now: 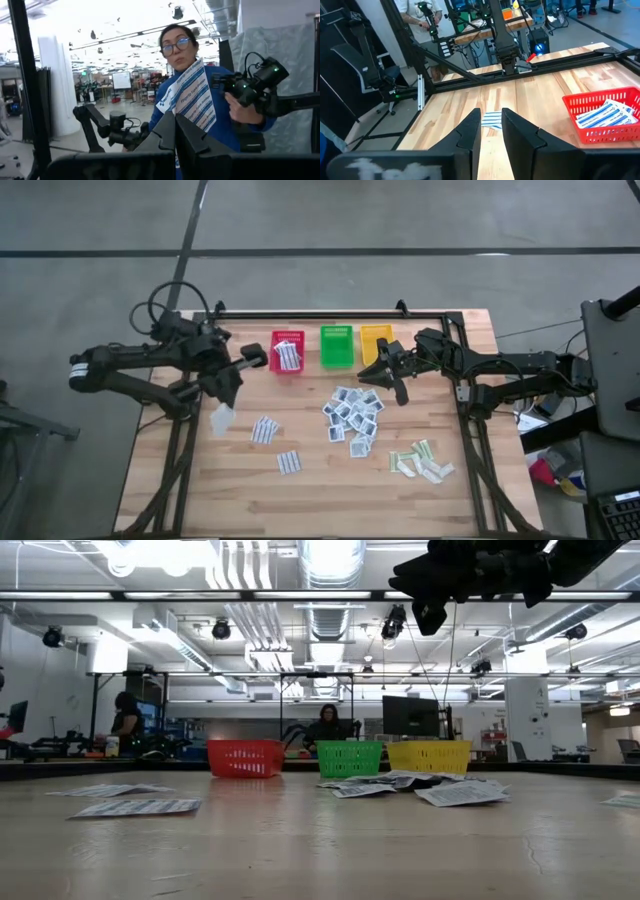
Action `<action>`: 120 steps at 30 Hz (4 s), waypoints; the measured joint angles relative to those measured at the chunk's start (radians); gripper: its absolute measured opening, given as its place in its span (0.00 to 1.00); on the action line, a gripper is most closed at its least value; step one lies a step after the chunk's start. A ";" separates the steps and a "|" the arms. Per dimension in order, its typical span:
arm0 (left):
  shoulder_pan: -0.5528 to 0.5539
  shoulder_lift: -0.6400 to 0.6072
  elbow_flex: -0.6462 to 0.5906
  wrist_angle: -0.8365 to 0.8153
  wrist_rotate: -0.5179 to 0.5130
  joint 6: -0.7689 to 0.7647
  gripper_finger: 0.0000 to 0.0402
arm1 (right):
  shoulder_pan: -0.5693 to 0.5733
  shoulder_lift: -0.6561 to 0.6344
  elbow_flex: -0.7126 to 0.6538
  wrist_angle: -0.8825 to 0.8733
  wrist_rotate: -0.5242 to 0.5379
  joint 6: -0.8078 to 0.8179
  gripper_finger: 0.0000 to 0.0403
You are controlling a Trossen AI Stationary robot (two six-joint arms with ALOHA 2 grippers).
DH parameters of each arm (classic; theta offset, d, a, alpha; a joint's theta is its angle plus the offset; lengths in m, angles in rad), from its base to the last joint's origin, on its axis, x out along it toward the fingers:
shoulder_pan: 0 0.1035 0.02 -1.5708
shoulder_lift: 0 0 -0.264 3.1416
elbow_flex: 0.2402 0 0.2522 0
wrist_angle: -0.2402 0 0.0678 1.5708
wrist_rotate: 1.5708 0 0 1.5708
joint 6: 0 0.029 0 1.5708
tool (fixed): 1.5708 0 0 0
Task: Pick & Place First Aid Supplies
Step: Put the blue bandage into the red basket
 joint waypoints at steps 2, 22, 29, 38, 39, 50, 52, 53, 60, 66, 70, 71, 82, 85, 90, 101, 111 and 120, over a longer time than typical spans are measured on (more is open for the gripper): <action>0.000 0.001 0.000 0.001 -0.001 0.000 0.00 | 0.000 0.000 0.000 0.000 0.000 -0.001 0.20; -0.009 0.001 0.002 -1.537 -0.290 -0.025 0.00 | 0.000 0.000 0.000 0.000 0.002 0.003 0.17; -0.016 0.000 0.002 -1.802 -0.294 -0.243 0.00 | 0.000 0.000 0.000 0.000 0.003 0.003 0.20; -0.015 0.053 0.001 -2.271 -0.838 -0.198 0.00 | 0.000 0.000 0.000 0.000 0.003 -0.001 0.21; -0.015 0.064 0.000 -2.303 -0.914 -0.173 0.00 | 0.000 0.000 0.000 0.000 0.003 -0.001 0.21; 0.030 0.204 0.014 -2.326 -1.601 0.376 0.00 | 0.000 0.000 0.000 0.000 0.002 0.003 0.17; 0.056 0.220 0.033 -2.291 -1.708 0.471 0.00 | 0.000 0.000 0.000 0.000 0.002 0.003 0.17; 0.073 0.225 0.046 -2.260 -1.749 0.513 0.00 | 0.000 0.000 0.000 0.000 0.002 0.003 0.18; 0.253 0.203 0.138 -1.808 -1.597 0.841 0.00 | -0.001 0.000 0.000 0.000 0.002 -0.001 0.20; 0.408 0.253 0.198 -1.711 -1.343 0.842 0.00 | -0.008 -0.002 0.000 0.000 0.000 -0.067 0.21; 0.417 0.340 0.198 -1.680 -1.235 0.836 0.00 | -0.022 -0.013 0.000 0.000 -0.001 -0.083 0.20; 0.416 0.364 0.198 -1.669 -1.227 0.832 0.00 | -0.027 -0.015 0.000 -0.002 -0.001 -0.088 0.20; 0.458 0.535 0.231 -1.657 -1.128 0.755 0.00 | -0.048 -0.036 0.000 -0.006 -0.002 -0.054 0.19; 0.462 0.569 0.230 -1.676 -1.120 0.710 0.00 | -0.048 -0.035 0.000 -0.006 -0.002 -0.043 0.21; 0.463 0.599 0.229 -1.674 -1.119 0.653 0.00 | -0.048 -0.035 0.000 -0.006 -0.002 -0.042 0.22; 0.465 0.629 0.228 -1.685 -1.121 0.612 0.00 | -0.048 -0.035 0.000 -0.006 -0.002 -0.042 0.19; 0.465 0.633 0.223 -1.690 -1.131 0.613 0.00 | -0.048 -0.035 0.000 -0.006 -0.002 -0.042 0.19; 0.465 0.633 0.204 -1.691 -1.170 0.607 0.00 | -0.048 -0.035 0.000 -0.006 -0.002 -0.042 0.21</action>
